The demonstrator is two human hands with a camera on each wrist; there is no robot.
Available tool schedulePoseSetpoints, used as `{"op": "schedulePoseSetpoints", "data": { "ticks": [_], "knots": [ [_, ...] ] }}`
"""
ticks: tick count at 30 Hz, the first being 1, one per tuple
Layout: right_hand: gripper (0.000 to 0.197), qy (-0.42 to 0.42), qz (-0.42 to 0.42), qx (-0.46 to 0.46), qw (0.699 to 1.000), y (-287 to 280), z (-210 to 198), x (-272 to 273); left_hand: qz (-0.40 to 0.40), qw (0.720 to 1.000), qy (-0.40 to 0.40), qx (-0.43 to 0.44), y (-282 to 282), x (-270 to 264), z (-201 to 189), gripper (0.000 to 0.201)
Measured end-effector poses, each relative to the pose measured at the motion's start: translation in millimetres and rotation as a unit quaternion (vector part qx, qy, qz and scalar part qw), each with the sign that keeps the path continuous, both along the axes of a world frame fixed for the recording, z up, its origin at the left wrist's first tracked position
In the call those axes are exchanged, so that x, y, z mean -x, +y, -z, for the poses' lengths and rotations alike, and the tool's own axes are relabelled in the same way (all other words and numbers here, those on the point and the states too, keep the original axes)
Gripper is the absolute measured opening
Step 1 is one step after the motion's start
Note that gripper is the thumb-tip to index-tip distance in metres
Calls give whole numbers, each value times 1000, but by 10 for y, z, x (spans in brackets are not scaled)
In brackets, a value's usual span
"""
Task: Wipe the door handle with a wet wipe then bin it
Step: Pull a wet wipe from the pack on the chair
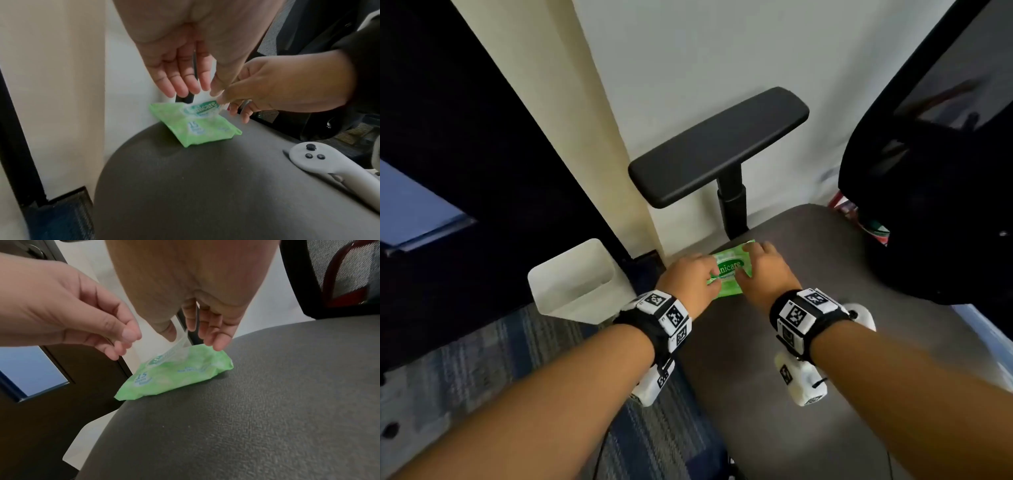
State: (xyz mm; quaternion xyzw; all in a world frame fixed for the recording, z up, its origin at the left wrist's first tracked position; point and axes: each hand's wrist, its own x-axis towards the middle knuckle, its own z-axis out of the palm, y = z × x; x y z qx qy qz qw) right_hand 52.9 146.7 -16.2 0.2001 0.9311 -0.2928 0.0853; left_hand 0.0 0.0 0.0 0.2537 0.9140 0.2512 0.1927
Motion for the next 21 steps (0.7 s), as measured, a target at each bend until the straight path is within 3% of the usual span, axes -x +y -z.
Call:
{"op": "schedulePoseSetpoints", "data": {
  "ticks": [3,10,15,18,21],
  "knots": [
    [39,4,40,22,999,28,81,55,-4,1000,-2,28,87,-7,111,22],
    [18,64,22,52,996,-15,93,102,-19,998,29,48,229,-18,269,40],
    [16,132,-2,166,977,-38,82,79,-54,998,35,19,258,18,288,25],
    [18,132,37,139,981,70,177,83,-90,995,14,-27,200,54,346,26],
    [16,83,-8,87,993,156,292,74,-97,994,5,-45,125,77,396,26]
  ]
}}
